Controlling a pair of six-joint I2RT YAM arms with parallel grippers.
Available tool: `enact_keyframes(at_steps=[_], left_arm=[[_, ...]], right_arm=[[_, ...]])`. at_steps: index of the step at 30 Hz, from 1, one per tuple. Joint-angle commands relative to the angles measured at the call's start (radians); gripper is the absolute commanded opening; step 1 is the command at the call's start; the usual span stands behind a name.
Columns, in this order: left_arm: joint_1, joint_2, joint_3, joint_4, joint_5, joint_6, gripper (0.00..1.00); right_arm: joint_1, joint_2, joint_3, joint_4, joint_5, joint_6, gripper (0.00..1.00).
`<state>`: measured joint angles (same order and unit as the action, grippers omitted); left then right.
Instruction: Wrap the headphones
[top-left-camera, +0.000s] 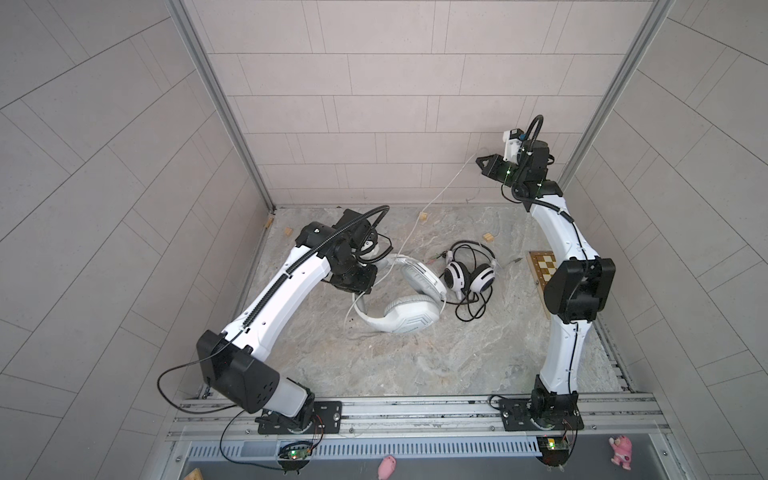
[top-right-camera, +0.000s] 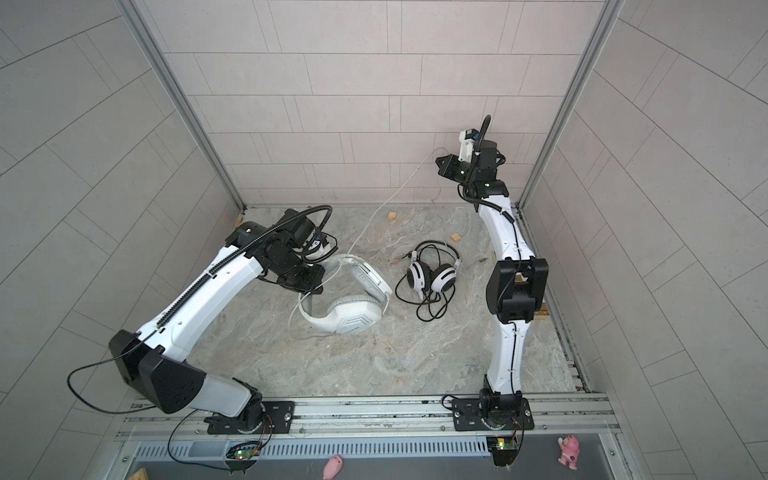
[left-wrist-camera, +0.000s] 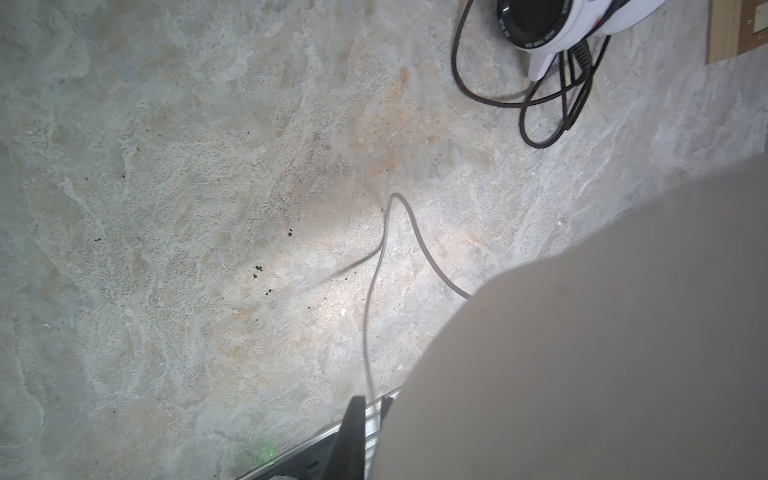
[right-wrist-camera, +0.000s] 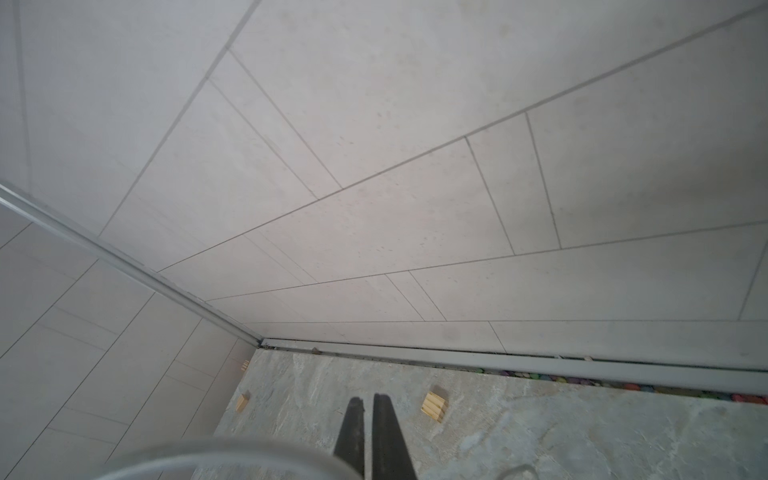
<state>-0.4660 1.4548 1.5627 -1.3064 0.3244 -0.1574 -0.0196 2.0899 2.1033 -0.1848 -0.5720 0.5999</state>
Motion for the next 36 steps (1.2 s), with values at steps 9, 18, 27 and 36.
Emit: enact_keyframes(at_steps=[9, 18, 27, 36], left_arm=[[0.003, -0.124, -0.006, -0.002, -0.097, -0.015, 0.0], [0.095, -0.203, 0.107, 0.036, -0.175, -0.102, 0.0], [0.1, -0.124, 0.183, 0.003, -0.032, -0.072, 0.0], [0.099, -0.039, 0.217, -0.078, -0.035, 0.013, 0.0]], right_arm=[[-0.071, 0.017, -0.105, -0.056, 0.173, 0.012, 0.0], [-0.079, -0.02, -0.297, -0.016, 0.318, -0.035, 0.0], [-0.044, -0.109, -0.548, 0.108, 0.276, -0.066, 0.08], [0.052, -0.327, -0.837, 0.357, -0.108, -0.156, 0.55]])
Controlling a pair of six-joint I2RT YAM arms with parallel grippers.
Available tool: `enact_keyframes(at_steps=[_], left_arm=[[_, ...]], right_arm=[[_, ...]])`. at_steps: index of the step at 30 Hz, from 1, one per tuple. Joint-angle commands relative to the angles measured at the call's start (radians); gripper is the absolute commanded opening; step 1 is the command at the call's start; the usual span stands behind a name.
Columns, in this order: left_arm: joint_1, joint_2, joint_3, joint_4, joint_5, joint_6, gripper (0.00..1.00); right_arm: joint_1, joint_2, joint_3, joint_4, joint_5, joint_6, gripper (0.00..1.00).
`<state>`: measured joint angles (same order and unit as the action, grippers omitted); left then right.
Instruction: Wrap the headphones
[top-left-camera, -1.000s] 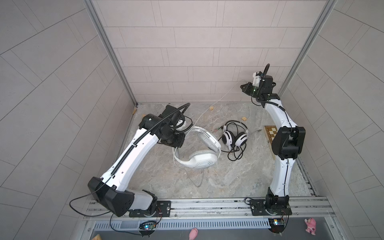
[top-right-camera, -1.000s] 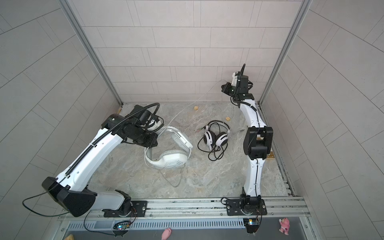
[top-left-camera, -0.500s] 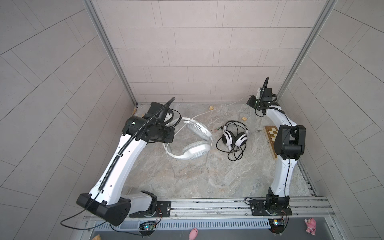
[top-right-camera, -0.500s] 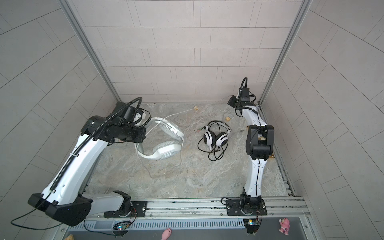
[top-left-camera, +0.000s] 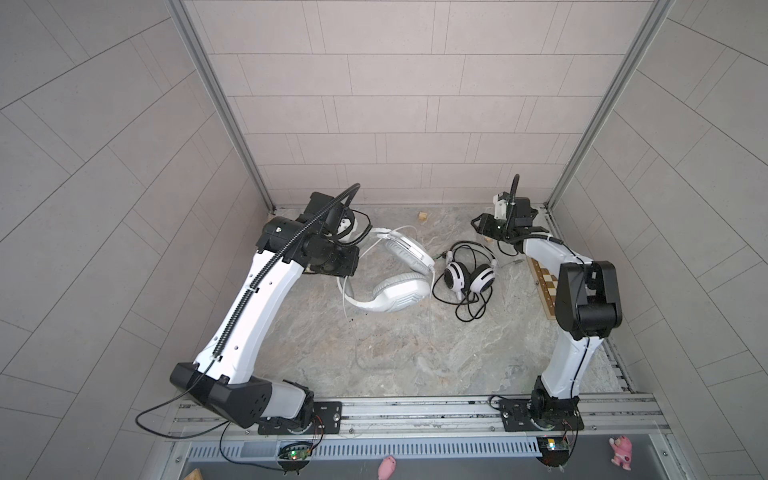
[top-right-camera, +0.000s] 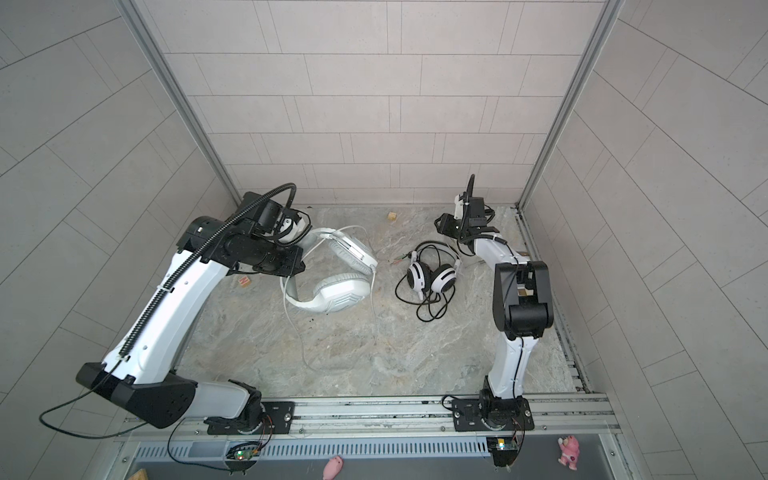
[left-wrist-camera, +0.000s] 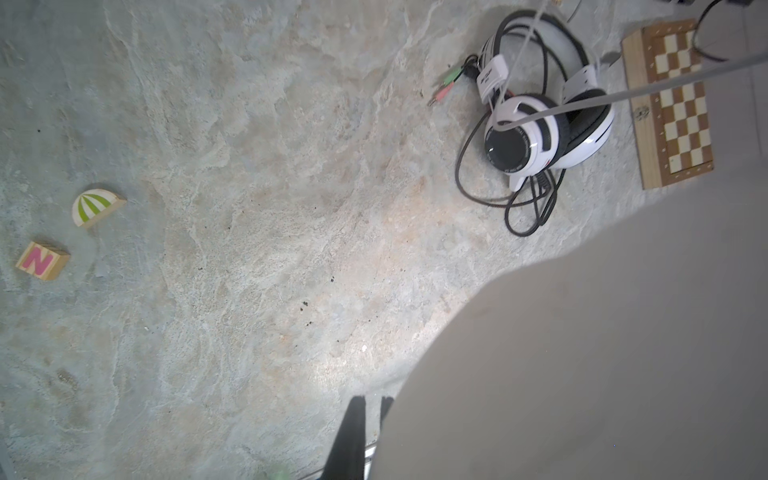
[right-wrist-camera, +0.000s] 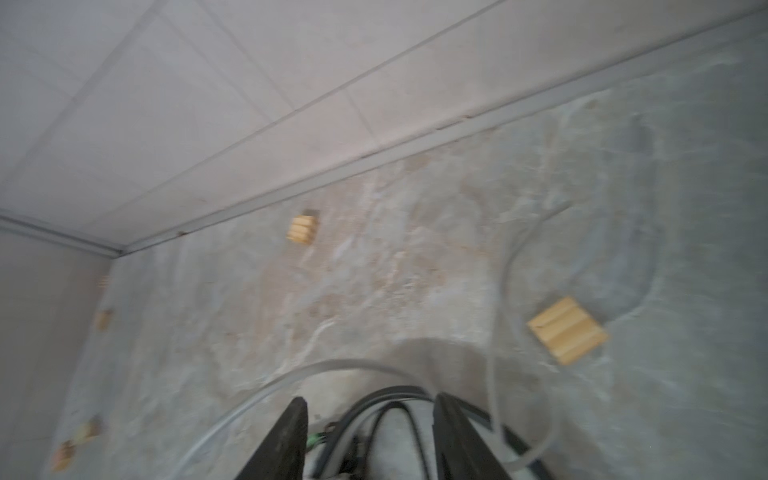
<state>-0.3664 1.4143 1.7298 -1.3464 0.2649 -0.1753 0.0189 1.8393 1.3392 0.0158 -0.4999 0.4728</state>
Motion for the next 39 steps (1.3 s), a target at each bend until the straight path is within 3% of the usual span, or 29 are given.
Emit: enact_keyframes(at_steps=[1, 4, 7, 11, 13, 20, 29, 31, 34, 36, 39], left_arm=[[0.0, 0.009, 0.062, -0.045, 0.025, 0.035, 0.0], [0.0, 0.023, 0.086, -0.047, 0.035, 0.034, 0.0], [0.0, 0.023, 0.093, -0.037, 0.024, 0.021, 0.0], [0.0, 0.045, 0.103, -0.043, 0.073, 0.031, 0.0], [0.0, 0.053, 0.106, -0.046, 0.078, 0.03, 0.0], [0.0, 0.054, 0.111, -0.057, 0.092, 0.023, 0.0], [0.0, 0.039, 0.108, -0.079, 0.081, 0.026, 0.0], [0.0, 0.043, 0.112, -0.083, 0.083, 0.029, 0.0], [0.0, 0.042, 0.103, -0.085, 0.091, 0.03, 0.0], [0.0, 0.035, 0.085, -0.082, 0.1, 0.029, 0.0], [-0.008, 0.035, 0.057, -0.082, 0.117, 0.036, 0.0]], right_arm=[[0.025, -0.104, -0.111, 0.156, -0.2, -0.046, 0.56], [0.062, -0.185, -0.207, 0.11, -0.195, -0.128, 0.62], [0.064, -0.257, -0.318, 0.187, -0.207, -0.129, 0.66], [0.152, -0.34, -0.424, 0.376, -0.355, -0.115, 0.7], [0.21, -0.367, -0.435, 0.375, -0.372, -0.144, 0.72], [0.374, -0.34, -0.365, 0.341, -0.376, -0.189, 0.72], [0.465, -0.196, -0.204, 0.342, -0.385, -0.172, 0.72], [0.48, -0.184, -0.18, 0.33, -0.377, -0.178, 0.65], [0.474, -0.181, -0.172, 0.337, -0.342, -0.172, 0.28], [0.451, -0.188, -0.156, 0.315, -0.323, -0.177, 0.11], [0.408, -0.196, -0.107, 0.296, -0.312, -0.167, 0.0]])
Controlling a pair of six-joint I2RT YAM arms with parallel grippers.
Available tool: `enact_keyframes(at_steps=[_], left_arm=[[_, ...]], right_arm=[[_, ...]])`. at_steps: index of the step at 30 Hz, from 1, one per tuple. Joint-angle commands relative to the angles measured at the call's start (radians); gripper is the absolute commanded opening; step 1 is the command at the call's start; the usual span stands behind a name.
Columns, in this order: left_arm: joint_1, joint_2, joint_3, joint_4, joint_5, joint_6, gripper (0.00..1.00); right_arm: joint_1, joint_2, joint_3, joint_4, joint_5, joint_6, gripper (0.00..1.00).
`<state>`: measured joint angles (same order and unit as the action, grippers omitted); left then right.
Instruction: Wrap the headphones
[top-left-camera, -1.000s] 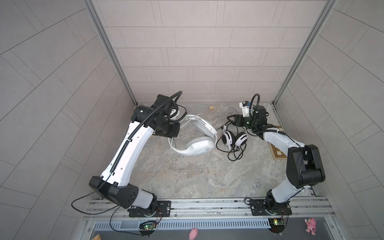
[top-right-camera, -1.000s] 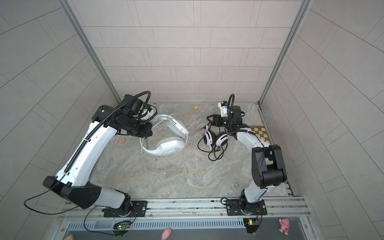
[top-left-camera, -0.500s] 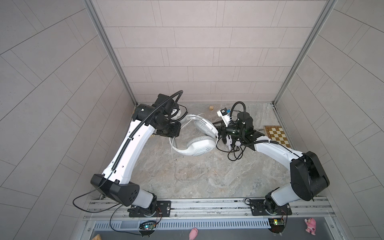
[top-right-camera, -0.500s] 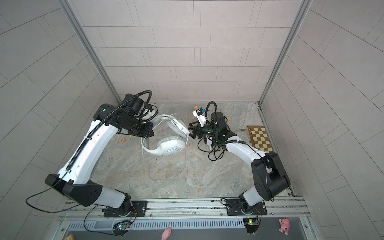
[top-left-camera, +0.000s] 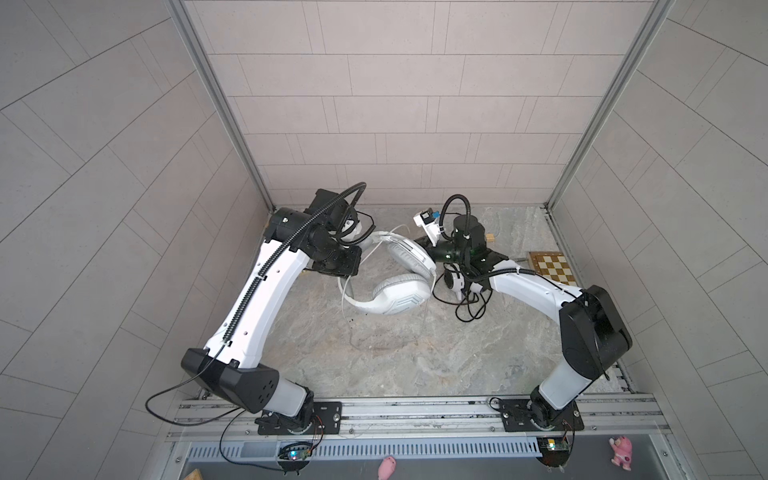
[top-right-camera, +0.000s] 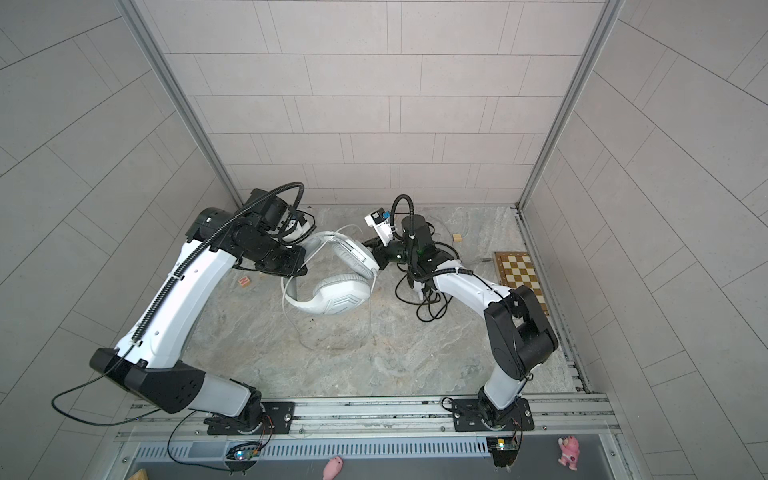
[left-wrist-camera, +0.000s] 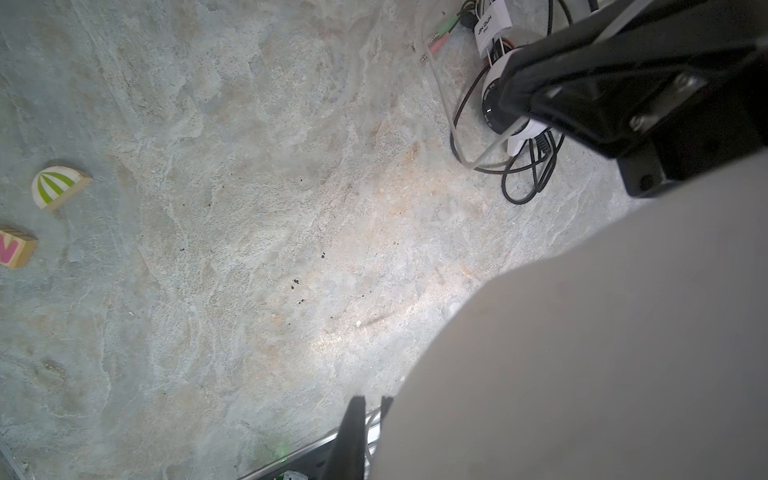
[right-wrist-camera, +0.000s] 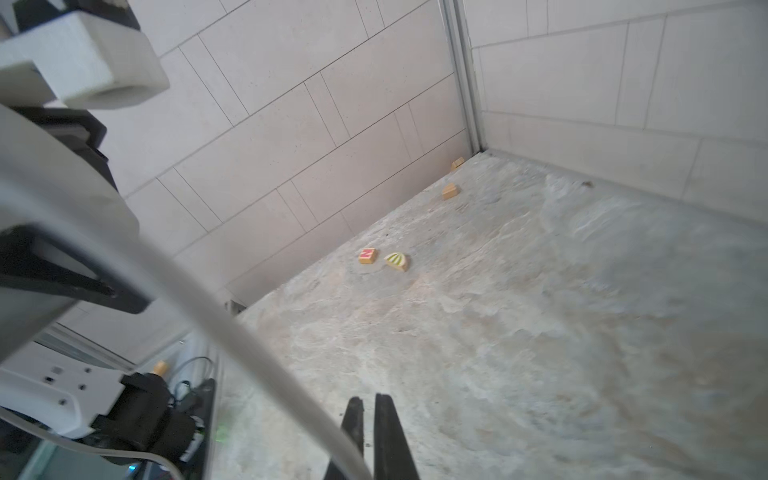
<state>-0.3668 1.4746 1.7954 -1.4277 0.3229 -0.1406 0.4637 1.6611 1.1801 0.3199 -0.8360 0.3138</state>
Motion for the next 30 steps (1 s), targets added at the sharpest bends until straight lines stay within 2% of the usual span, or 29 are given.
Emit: enact_keyframes(at_steps=[1, 3, 7, 10, 13, 18, 23, 26, 30], left_arm=[[-0.014, -0.024, -0.02, 0.001, 0.056, 0.0, 0.0], [-0.029, -0.028, -0.039, 0.008, 0.05, -0.006, 0.0], [-0.053, -0.033, -0.069, 0.031, 0.053, -0.021, 0.0], [-0.077, -0.035, -0.082, 0.036, 0.035, -0.027, 0.0], [-0.081, -0.036, -0.101, 0.041, 0.029, -0.028, 0.0], [-0.081, -0.045, -0.131, 0.048, -0.016, -0.023, 0.0], [-0.081, -0.037, -0.149, 0.061, 0.007, -0.027, 0.0], [-0.083, -0.043, -0.154, 0.064, 0.051, -0.031, 0.0], [-0.089, -0.067, -0.158, 0.06, 0.056, -0.021, 0.0]], right_arm=[[-0.048, -0.02, 0.084, -0.027, 0.034, -0.011, 0.0], [-0.063, -0.01, 0.162, -0.078, 0.041, -0.03, 0.0], [-0.067, 0.063, 0.423, -0.281, 0.024, -0.097, 0.0], [-0.066, 0.126, 0.588, -0.343, -0.007, -0.085, 0.0], [-0.065, 0.142, 0.675, -0.359, -0.015, -0.062, 0.0], [-0.067, 0.075, 0.636, -0.3, 0.008, -0.031, 0.0], [-0.116, -0.012, 0.548, -0.18, 0.095, 0.067, 0.0], [-0.179, 0.025, 0.605, -0.201, 0.126, 0.148, 0.0], [-0.274, 0.099, 0.642, -0.203, 0.189, 0.267, 0.0]])
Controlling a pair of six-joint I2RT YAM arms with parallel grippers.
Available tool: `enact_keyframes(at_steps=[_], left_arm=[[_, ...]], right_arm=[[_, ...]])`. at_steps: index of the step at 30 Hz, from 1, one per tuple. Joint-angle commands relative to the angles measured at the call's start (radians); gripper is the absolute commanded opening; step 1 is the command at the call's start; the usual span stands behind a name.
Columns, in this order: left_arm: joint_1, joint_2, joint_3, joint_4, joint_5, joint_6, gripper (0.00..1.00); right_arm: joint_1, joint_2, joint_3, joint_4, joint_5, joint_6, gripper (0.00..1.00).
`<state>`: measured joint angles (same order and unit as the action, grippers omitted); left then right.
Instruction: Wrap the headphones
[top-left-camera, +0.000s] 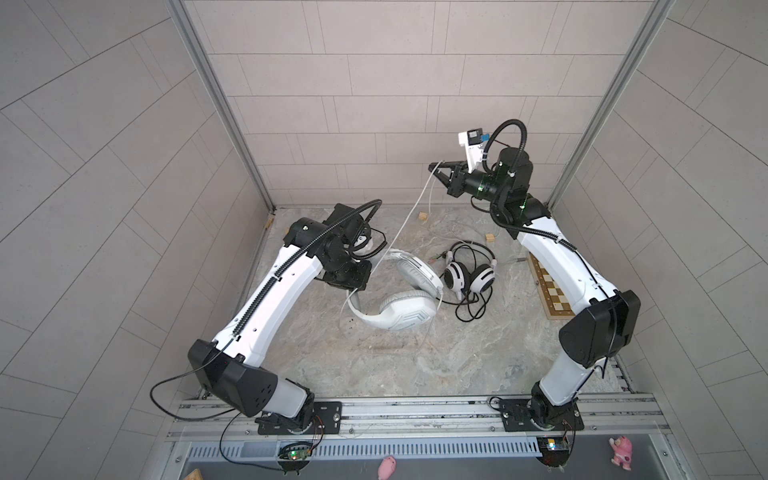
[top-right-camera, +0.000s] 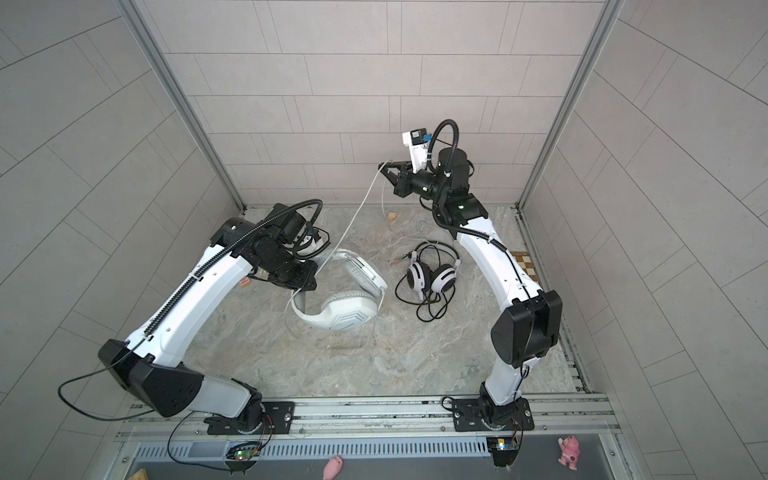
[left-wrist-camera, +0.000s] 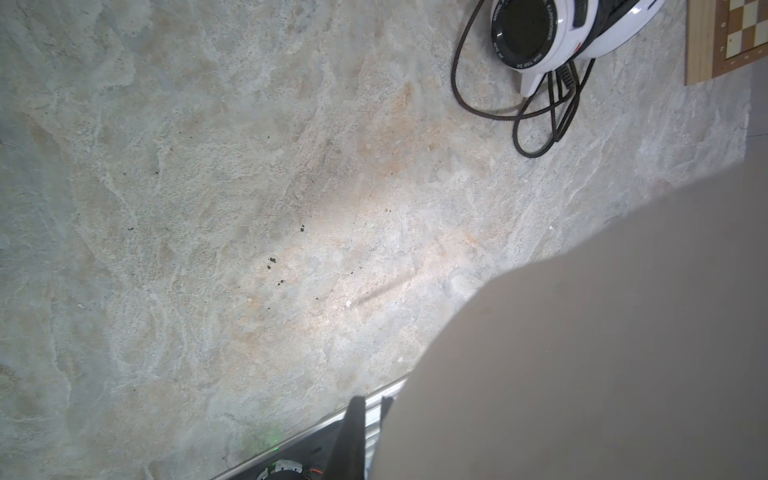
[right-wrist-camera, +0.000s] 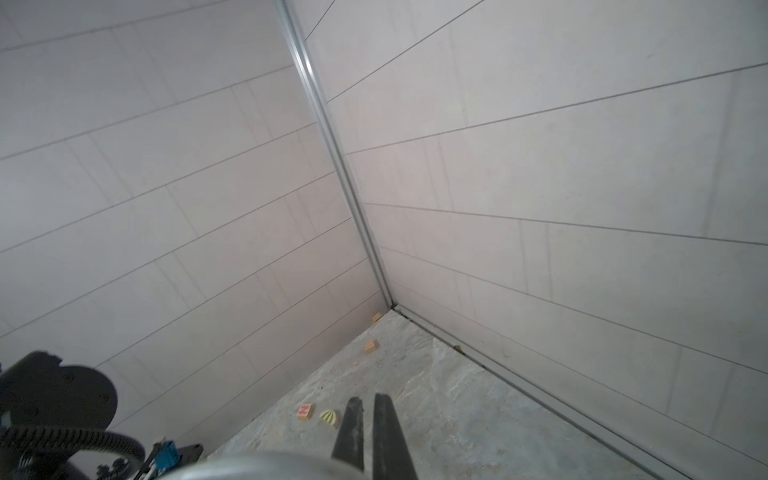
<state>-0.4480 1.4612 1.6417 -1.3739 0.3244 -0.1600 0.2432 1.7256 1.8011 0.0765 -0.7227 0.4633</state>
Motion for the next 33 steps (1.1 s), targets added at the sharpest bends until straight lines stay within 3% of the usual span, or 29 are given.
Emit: enact_keyframes(at_steps=[1, 12, 33], left_arm=[[-0.009, -0.064, -0.009, 0.005, 0.052, -0.001, 0.0], [-0.009, -0.14, -0.019, 0.005, 0.093, 0.008, 0.0], [-0.008, -0.246, 0.082, 0.076, 0.098, -0.05, 0.0]], right_arm=[[-0.078, 0.056, 0.029, 0.034, 0.086, 0.149, 0.0], [-0.23, 0.204, -0.032, 0.009, 0.168, 0.283, 0.0], [-0.277, 0.225, -0.385, 0.153, 0.188, 0.251, 0.0]])
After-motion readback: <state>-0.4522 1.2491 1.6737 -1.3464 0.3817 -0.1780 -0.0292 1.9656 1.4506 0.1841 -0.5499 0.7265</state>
